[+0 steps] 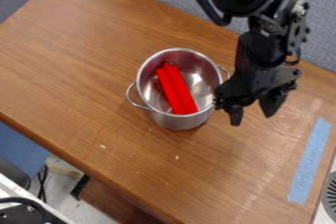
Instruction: Move the red object from the metal pot to the table
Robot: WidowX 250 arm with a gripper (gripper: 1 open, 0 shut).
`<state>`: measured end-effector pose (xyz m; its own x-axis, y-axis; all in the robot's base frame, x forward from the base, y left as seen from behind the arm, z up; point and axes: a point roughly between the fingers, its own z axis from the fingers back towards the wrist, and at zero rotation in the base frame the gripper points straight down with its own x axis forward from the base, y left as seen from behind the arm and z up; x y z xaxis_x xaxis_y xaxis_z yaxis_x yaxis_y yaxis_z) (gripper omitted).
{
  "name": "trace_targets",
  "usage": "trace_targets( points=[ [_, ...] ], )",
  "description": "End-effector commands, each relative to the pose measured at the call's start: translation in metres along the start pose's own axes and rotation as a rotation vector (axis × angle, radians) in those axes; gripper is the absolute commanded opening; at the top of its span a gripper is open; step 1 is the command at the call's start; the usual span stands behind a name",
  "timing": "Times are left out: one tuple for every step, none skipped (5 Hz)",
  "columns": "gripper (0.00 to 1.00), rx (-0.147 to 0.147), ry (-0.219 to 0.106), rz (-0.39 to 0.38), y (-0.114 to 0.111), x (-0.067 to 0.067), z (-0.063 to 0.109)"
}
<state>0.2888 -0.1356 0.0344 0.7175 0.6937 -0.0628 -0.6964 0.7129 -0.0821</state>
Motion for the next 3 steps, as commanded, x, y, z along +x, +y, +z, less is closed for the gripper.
trace_targets(
  points=[
    [1.00, -0.066, -0.033, -0.013, -0.015, -0.017, 0.044],
    [1.00, -0.059, -0.015, 0.023, -0.005, 0.028, 0.081],
    [1.00, -0.058, -0.011, -0.006, 0.005, 0.082, 0.114]
  ],
)
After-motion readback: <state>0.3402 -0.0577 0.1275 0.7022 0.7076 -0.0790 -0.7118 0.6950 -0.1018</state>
